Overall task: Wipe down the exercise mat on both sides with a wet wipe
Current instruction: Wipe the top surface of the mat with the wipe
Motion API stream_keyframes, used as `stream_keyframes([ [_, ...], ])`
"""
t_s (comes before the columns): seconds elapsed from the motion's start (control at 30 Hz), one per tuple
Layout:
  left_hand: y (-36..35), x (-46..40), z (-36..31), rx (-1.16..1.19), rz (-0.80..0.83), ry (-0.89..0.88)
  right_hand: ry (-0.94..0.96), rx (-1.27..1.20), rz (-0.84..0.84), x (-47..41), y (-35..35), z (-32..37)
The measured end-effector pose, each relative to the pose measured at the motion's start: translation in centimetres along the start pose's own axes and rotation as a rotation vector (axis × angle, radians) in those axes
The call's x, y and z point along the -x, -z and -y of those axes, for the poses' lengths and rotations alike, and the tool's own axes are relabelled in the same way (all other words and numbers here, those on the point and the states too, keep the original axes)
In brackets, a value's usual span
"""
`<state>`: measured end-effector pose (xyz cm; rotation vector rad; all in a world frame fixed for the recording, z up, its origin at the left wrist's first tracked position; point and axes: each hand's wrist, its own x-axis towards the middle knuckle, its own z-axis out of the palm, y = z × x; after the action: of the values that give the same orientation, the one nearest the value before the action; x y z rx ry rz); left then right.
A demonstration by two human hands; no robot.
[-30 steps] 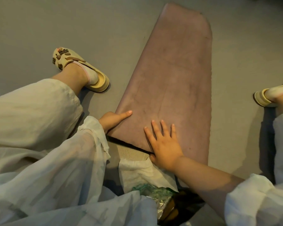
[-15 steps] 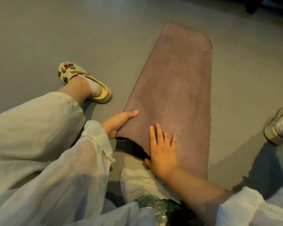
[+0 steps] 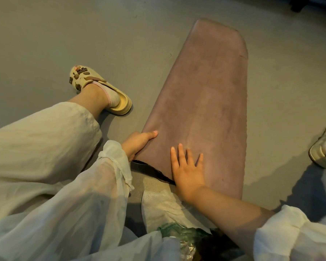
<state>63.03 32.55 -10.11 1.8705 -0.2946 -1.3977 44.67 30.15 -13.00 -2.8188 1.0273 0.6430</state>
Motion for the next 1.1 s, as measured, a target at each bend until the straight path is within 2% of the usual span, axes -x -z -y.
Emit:
stream_keyframes([
  [0.23,-0.5,-0.6,1.1,-0.399,-0.179,-0.139,0.009,0.066,-0.017,-0.2,-0.4,0.4],
  [0.3,-0.6,-0.4,1.6,-0.584,-0.284,-0.316,0.043,0.094,-0.012,-0.2,-0.4,0.1],
  [0.37,-0.5,0.1,1.8,-0.951,-0.405,-0.648,0.074,0.098,-0.017,-0.2,0.1,0.0],
  [0.4,-0.4,0.4,1.8,-1.113,-0.388,-0.830,0.093,0.097,-0.025,-0.2,0.4,0.0],
  [0.47,-0.4,1.0,1.8,-1.344,-0.201,-1.130,0.153,0.075,-0.048,0.0,0.7,-0.2],
  [0.53,-0.3,1.6,2.9,-1.555,-0.049,-1.315,0.239,0.059,-0.063,0.2,0.9,-0.9],
  [0.6,-0.4,1.7,4.4,-1.825,0.019,-1.221,0.306,0.043,-0.080,0.1,1.1,-2.0],
  [0.63,-0.6,1.5,5.1,-1.901,0.004,-1.158,0.310,0.010,-0.088,0.0,1.4,-2.6],
  [0.7,-1.0,1.3,5.5,-1.914,-0.087,-1.140,0.298,-0.083,-0.095,-0.3,2.2,-3.5],
  [0.77,-1.2,1.2,5.2,-1.862,-0.100,-1.202,0.303,-0.134,-0.105,-0.3,2.5,-3.8],
  [0.87,-1.1,0.7,5.2,-1.772,-0.063,-1.260,0.313,-0.066,-0.109,0.3,1.9,-3.6],
  [0.97,-0.4,0.9,5.4,-1.790,-0.068,-1.358,0.299,-0.011,-0.135,0.8,1.3,-3.6],
  [1.03,0.1,1.2,5.4,-1.770,0.038,-1.519,0.270,0.001,-0.146,0.7,1.2,-3.6],
  [1.1,0.3,1.7,5.7,-1.741,0.221,-1.640,0.237,0.020,-0.148,0.6,1.1,-3.3],
])
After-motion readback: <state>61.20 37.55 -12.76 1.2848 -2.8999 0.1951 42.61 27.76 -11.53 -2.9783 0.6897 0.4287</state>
